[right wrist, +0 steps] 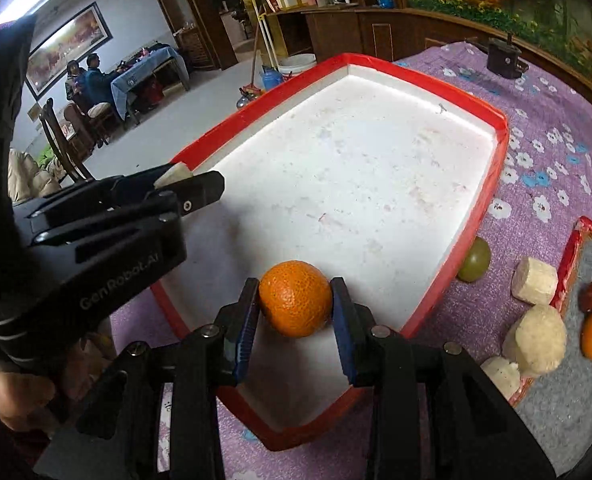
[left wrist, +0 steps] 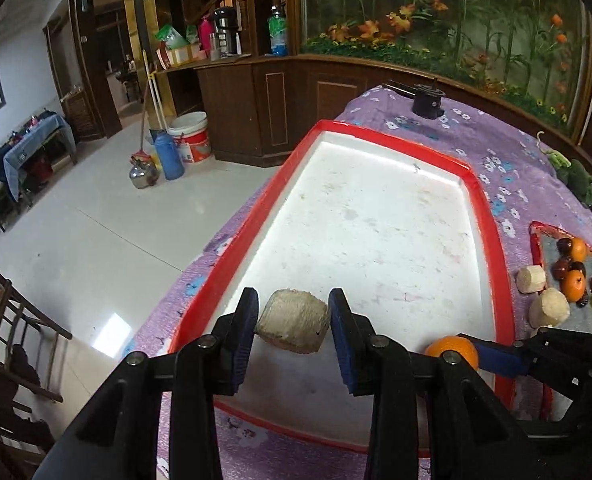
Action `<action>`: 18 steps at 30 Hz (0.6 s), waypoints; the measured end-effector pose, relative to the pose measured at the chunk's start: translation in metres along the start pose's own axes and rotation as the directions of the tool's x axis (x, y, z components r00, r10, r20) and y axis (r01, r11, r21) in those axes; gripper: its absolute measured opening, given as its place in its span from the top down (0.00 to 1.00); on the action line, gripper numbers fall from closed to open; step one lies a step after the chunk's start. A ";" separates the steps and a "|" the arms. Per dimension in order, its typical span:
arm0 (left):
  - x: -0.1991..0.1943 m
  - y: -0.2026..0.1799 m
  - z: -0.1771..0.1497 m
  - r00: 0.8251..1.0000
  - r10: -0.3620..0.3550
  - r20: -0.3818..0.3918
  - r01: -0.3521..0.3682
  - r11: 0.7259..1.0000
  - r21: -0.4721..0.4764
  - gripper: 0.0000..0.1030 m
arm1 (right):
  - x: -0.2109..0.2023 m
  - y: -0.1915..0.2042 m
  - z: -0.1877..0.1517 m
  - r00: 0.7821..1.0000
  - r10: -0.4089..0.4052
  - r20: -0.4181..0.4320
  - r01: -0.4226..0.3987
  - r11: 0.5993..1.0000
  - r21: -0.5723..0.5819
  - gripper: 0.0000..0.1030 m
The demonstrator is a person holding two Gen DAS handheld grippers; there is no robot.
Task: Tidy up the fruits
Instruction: 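Carry the white cube into the red-rimmed tray with the left gripper while the right gripper drops an orange there, then grasp a mandarin with the left gripper while the right gripper grasps the large orange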
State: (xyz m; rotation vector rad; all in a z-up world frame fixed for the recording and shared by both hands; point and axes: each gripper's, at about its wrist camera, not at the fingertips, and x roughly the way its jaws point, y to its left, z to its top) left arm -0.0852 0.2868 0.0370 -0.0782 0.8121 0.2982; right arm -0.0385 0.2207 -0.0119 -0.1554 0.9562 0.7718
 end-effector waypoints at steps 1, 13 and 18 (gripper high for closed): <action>-0.001 0.001 0.002 1.000 0.009 0.006 -0.009 1.000 0.000 0.51 | -0.002 0.001 -0.001 1.000 -0.001 0.003 0.001 1.000 -0.004 0.63; -0.047 -0.019 0.006 0.995 0.051 0.089 -0.055 0.998 0.041 0.35 | -0.059 -0.006 -0.024 0.992 -0.031 0.120 0.028 0.999 0.027 0.50; -0.073 -0.043 0.005 0.990 0.049 0.133 -0.062 0.994 0.093 0.34 | -0.095 -0.030 -0.049 0.984 -0.059 0.170 0.043 0.995 0.091 0.50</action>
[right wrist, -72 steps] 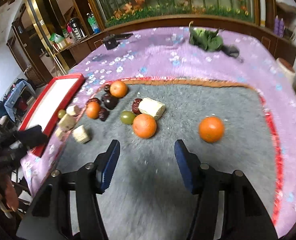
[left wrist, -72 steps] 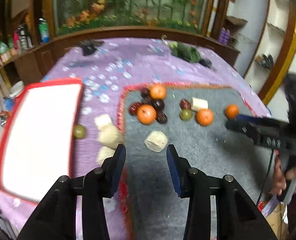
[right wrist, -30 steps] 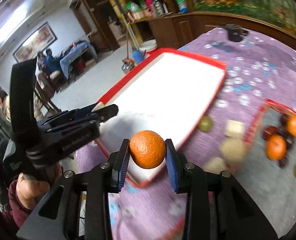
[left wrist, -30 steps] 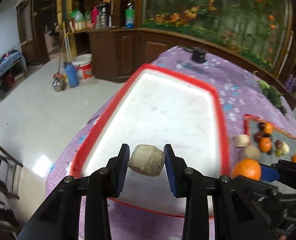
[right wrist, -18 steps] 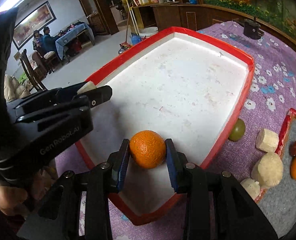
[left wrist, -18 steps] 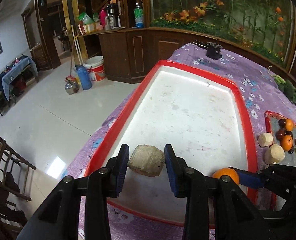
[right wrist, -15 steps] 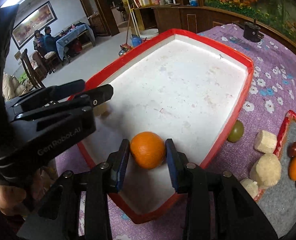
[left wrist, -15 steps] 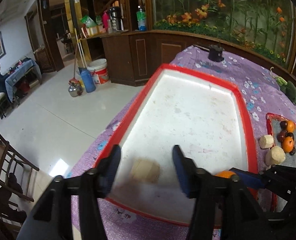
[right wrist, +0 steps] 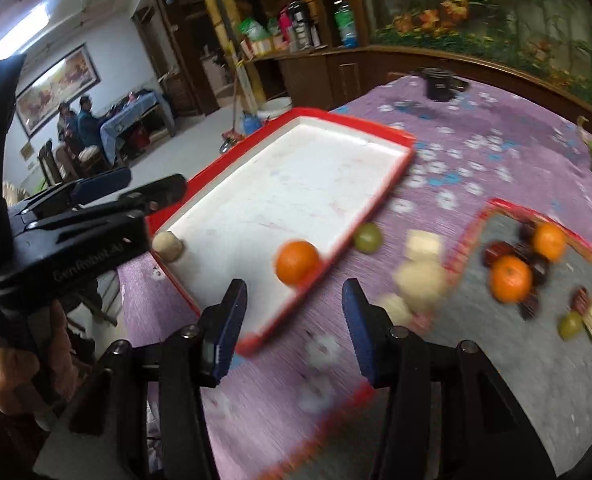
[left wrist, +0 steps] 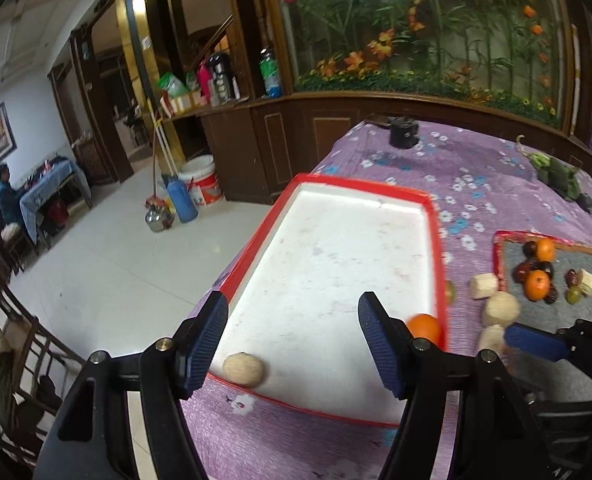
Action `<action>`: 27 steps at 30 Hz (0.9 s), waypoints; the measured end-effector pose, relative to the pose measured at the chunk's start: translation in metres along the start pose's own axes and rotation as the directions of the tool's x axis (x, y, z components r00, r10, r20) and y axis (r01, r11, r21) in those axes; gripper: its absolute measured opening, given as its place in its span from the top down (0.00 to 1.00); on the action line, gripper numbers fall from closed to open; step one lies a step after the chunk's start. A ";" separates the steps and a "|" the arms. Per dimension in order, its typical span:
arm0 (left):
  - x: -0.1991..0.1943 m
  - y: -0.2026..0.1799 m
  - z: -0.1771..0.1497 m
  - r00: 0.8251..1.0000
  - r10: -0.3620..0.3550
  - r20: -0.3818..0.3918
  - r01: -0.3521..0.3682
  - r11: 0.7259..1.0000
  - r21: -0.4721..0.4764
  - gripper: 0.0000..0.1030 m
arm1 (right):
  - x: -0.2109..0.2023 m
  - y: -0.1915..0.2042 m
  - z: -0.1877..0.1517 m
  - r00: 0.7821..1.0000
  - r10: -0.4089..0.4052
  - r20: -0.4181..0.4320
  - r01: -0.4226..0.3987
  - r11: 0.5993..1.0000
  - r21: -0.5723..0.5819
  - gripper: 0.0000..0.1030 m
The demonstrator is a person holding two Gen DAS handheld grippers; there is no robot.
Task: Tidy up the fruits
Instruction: 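Grasp a mandarin with the left gripper while the right gripper grasps the large orange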
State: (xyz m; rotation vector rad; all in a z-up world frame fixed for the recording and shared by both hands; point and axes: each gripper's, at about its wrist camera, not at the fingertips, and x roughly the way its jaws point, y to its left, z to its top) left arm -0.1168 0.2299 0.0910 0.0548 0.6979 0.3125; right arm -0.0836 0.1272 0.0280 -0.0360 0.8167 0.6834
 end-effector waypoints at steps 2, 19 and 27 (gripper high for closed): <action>-0.009 -0.011 0.001 1.000 -0.004 0.018 0.004 1.000 0.021 0.28 | -0.017 -0.018 -0.011 1.000 -0.017 0.017 0.016 0.999 0.040 0.50; 0.016 -0.146 -0.004 0.910 -0.376 -0.173 0.404 0.899 0.170 0.23 | -0.141 -0.218 -0.094 0.945 -0.327 0.005 0.298 0.867 0.400 0.50; 0.053 -0.185 0.015 0.889 -0.415 -0.196 0.453 0.860 0.234 0.25 | -0.121 -0.239 -0.076 0.923 -0.385 -0.021 0.367 0.859 0.356 0.50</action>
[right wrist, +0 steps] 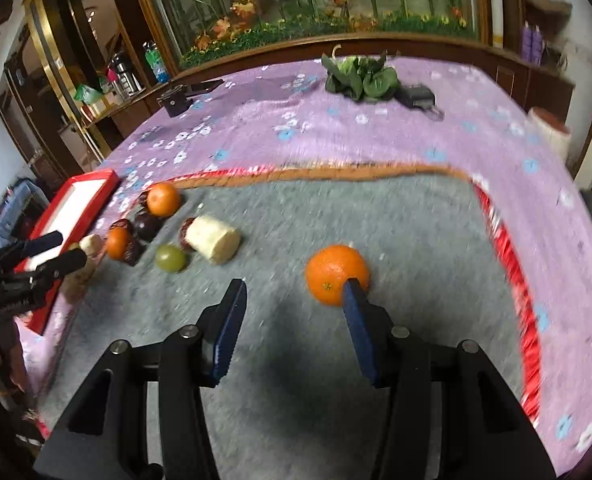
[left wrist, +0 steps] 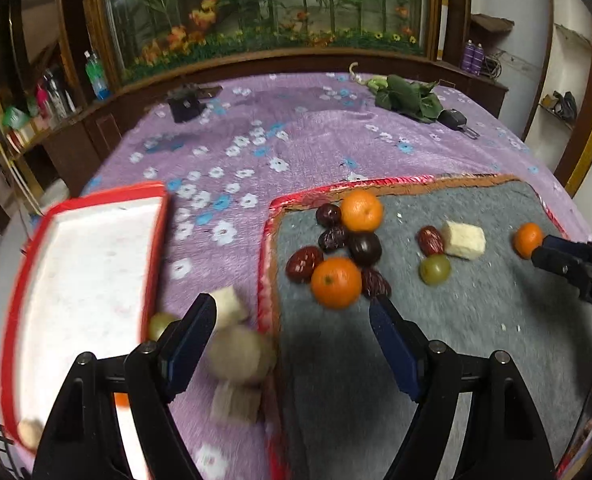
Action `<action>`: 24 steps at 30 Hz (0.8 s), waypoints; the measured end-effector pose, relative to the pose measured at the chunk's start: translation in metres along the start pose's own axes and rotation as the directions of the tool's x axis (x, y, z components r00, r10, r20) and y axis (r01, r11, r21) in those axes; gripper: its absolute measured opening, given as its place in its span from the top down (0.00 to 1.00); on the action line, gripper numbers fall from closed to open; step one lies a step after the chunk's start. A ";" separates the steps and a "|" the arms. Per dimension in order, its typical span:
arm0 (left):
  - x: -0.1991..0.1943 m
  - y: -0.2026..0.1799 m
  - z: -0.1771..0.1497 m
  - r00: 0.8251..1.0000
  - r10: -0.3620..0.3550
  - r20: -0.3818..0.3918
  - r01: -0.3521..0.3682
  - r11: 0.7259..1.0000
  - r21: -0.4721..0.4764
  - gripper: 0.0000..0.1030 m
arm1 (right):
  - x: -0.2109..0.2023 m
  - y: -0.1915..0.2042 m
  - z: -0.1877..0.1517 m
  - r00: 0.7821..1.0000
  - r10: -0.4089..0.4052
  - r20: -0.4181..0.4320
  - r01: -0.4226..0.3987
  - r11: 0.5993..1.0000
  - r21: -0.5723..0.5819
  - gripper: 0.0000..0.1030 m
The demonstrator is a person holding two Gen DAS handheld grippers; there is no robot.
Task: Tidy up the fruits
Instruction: 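Grasp a mandarin with the left gripper while the right gripper grasps the large orange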
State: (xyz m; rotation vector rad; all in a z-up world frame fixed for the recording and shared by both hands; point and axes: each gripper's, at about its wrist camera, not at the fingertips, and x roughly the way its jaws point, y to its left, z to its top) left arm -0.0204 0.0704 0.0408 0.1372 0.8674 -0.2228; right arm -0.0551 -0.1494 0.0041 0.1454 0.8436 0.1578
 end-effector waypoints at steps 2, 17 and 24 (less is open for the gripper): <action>0.012 -0.002 0.005 0.999 -0.039 -0.013 0.040 0.999 0.005 0.30 | 0.002 0.000 0.003 1.000 -0.019 0.009 0.019 1.000 -0.013 0.50; 0.041 -0.015 0.011 0.988 -0.145 -0.054 0.146 0.989 0.014 0.30 | 0.016 -0.030 0.014 0.993 -0.114 0.018 0.113 0.991 0.073 0.50; 0.030 -0.021 0.006 0.993 -0.117 -0.020 0.118 0.992 0.052 0.74 | 0.026 -0.043 0.011 0.996 -0.094 -0.006 0.094 0.988 0.123 0.57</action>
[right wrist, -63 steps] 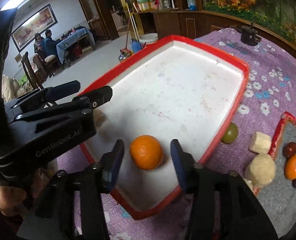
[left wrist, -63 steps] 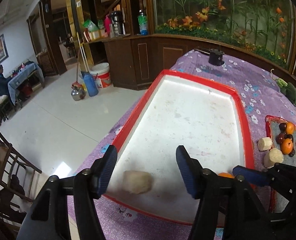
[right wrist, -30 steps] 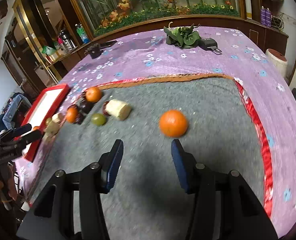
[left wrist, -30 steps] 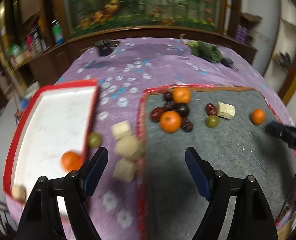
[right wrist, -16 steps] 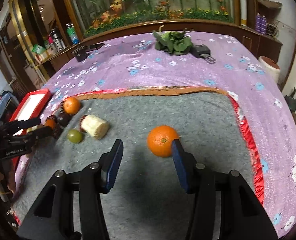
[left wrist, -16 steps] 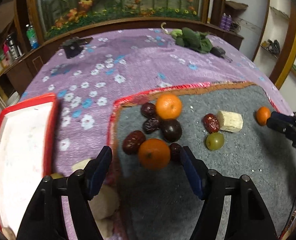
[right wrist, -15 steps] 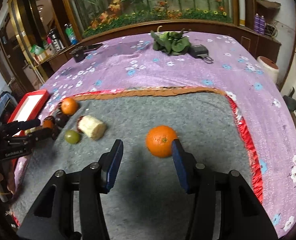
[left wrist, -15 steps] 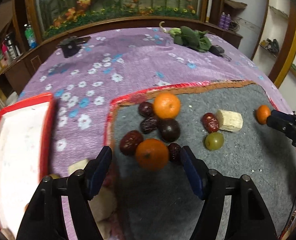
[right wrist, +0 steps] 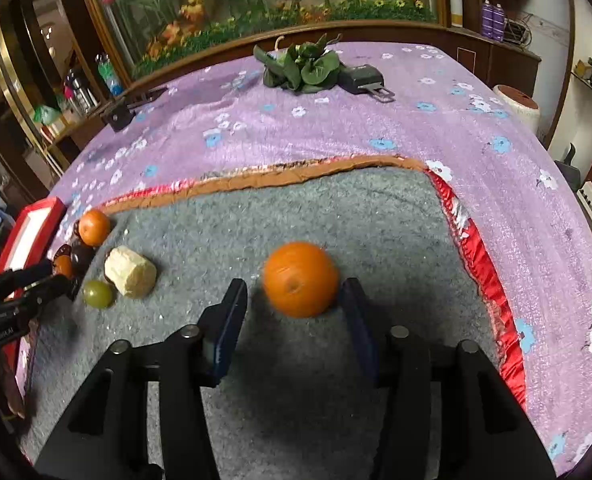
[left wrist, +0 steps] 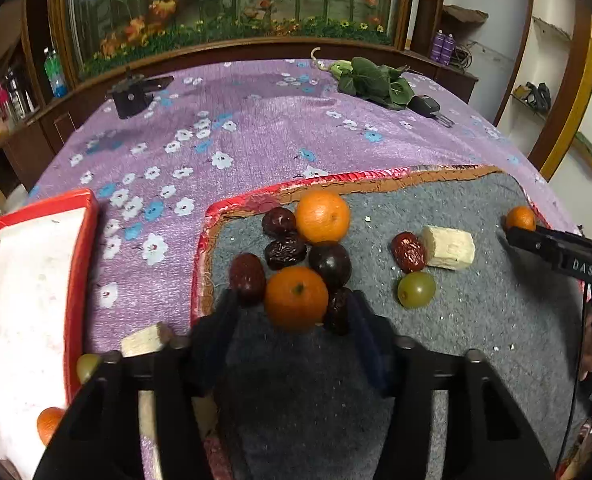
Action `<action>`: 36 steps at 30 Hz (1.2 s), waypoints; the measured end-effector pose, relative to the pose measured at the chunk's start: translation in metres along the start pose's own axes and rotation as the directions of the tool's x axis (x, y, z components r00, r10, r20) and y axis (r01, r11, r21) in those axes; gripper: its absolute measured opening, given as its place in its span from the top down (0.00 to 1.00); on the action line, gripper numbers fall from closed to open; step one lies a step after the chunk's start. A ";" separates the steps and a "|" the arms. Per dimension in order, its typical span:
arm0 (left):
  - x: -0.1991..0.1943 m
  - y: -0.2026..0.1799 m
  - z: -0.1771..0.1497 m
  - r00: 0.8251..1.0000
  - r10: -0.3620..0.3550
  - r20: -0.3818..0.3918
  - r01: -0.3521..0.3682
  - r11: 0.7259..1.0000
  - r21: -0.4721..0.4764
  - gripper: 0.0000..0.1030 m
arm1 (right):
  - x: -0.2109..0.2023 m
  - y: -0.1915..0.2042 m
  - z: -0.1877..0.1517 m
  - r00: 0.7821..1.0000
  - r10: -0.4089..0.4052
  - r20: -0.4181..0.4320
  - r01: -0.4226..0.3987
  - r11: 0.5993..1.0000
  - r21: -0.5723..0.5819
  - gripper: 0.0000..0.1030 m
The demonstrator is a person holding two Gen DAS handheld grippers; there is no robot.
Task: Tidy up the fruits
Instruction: 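Grasp a mandarin with the left gripper while the right gripper grasps the large orange, then release the mandarin into the tray with the left gripper while the right gripper carries the orange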
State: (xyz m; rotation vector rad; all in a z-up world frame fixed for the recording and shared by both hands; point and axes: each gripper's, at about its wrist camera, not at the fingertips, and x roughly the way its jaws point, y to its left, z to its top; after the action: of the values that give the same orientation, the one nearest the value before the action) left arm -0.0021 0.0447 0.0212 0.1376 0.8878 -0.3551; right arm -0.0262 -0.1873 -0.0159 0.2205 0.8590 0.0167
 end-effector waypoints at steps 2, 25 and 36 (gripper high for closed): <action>-0.002 0.002 0.000 1.000 -0.009 -0.003 0.009 1.000 -0.016 0.75 | 0.000 -0.001 0.000 1.000 0.022 0.000 -0.022 1.000 0.009 0.63; -0.107 0.078 -0.053 0.986 0.091 0.140 -0.048 0.958 -0.282 0.86 | -0.052 0.104 -0.025 0.971 0.239 -0.004 -0.236 0.957 -0.170 0.63; -0.122 0.161 -0.107 0.971 0.222 0.088 -0.154 0.864 -0.479 0.86 | -0.032 0.280 -0.051 0.884 0.426 -0.190 -0.467 0.804 -0.368 0.63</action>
State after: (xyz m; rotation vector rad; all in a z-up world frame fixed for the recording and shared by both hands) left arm -0.0932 0.2534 0.0442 -0.2485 0.7897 0.0428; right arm -0.0643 0.0924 0.0318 0.0259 0.8654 0.6541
